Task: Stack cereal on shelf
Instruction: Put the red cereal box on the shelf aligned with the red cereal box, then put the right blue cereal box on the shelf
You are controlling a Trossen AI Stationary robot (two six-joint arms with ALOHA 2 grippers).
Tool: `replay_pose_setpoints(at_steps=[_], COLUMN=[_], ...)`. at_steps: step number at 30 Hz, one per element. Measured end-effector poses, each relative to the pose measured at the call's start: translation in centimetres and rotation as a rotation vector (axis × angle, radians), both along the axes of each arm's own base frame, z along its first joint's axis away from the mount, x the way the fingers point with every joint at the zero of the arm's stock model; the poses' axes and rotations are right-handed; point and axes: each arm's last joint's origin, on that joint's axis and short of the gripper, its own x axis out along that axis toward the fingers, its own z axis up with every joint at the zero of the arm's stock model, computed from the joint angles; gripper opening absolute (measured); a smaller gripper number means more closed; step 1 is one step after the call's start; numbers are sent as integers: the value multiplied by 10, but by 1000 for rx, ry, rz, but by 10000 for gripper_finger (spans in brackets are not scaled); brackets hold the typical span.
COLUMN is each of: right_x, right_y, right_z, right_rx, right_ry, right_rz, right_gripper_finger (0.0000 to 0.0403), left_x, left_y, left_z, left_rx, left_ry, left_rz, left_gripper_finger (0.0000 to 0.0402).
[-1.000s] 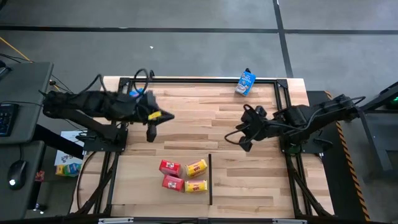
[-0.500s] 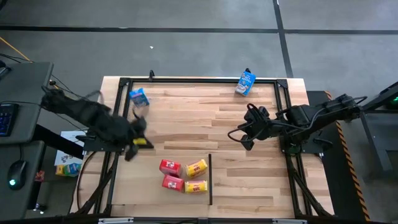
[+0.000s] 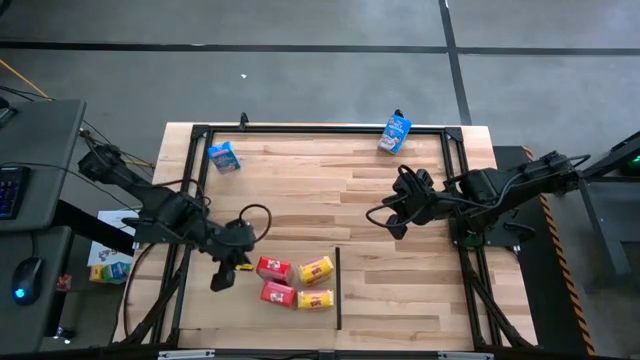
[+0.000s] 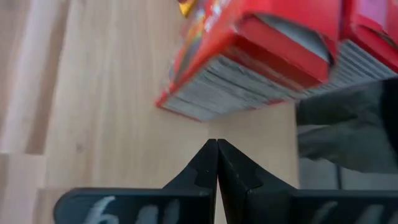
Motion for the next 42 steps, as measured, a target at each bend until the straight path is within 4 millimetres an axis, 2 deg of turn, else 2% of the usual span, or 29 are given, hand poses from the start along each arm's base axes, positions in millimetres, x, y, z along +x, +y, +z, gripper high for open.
replay_pose_setpoints(at_steps=[7,13,22,28,34,38,42], right_x=[0,0,0,1,12,25,38], right_y=[0,0,0,1,6,12,4], right_z=[0,0,0,1,3,5,17], right_rx=[0,0,-1,7,102,123,57], right_ry=[0,1,4,-10,-77,-144,-307], right_rz=[1,1,1,4,65,116,44], right_gripper_finger=[0,0,0,0,0,0,0], left_x=[8,14,23,19,1,-21,-44], left_y=[-4,-8,-13,-12,11,36,64], left_z=[-3,-8,-4,-6,11,32,51], left_rx=[49,35,-14,-14,-11,25,118], left_ry=[-43,-29,-98,-66,-90,-220,-384], left_rz=[-16,-33,-24,-31,33,168,361], left_gripper_finger=[0,0,0,0,0,0,0])
